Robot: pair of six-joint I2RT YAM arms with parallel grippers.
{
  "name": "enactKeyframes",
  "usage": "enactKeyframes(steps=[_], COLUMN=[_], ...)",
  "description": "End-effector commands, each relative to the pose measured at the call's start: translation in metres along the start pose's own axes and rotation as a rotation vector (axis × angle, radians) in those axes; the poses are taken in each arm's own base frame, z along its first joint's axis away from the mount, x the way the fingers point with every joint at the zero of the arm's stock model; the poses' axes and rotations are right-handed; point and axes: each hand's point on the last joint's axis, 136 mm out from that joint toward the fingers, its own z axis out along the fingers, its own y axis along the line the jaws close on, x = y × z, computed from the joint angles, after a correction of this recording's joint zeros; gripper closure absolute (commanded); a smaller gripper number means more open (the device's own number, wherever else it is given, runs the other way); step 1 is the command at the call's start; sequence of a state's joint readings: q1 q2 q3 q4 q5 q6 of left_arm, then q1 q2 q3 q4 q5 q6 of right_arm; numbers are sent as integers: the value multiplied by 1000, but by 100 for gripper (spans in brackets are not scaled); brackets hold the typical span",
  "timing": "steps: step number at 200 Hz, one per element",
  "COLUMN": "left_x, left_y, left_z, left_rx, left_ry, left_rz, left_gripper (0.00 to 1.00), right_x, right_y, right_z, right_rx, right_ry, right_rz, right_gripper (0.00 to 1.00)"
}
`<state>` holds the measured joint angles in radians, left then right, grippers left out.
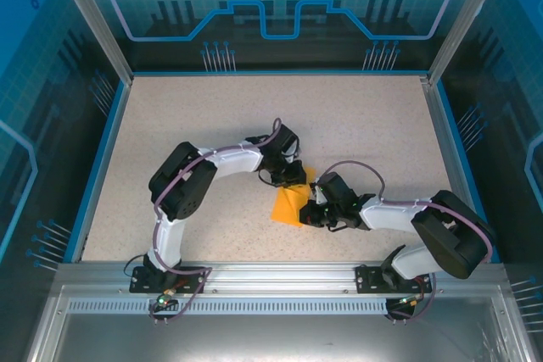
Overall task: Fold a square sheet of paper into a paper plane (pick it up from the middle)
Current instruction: Fold the triangle a second time at the center of the table.
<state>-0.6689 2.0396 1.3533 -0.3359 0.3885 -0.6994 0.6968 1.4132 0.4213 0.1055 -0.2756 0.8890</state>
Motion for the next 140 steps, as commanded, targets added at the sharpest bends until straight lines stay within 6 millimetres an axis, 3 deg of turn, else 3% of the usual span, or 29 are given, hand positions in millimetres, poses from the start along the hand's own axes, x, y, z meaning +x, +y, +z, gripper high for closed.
enactKeyframes(steps=[1,29,49,102,140], left_x=[-12,-20,-14,43,71], left_y=[-3,-10,-12,-3,-9], left_z=[-12,-29,-41,-61,-47], left_rx=[-18,-13,-15,0,85], left_ry=[-16,-33,-31,27,67], left_rz=[45,76,88,88,52], left_gripper=[81,75,73,71,79], right_x=[44,43,41,37,37], right_y=[-44,-42,-39,-37,-38], right_z=[3,3,3,3,3], right_rx=[176,175,172,177,179], right_ry=[149,154,154,154,154], right_rz=[31,20,14,-7,-10], right_gripper=[100,100,100,100,100])
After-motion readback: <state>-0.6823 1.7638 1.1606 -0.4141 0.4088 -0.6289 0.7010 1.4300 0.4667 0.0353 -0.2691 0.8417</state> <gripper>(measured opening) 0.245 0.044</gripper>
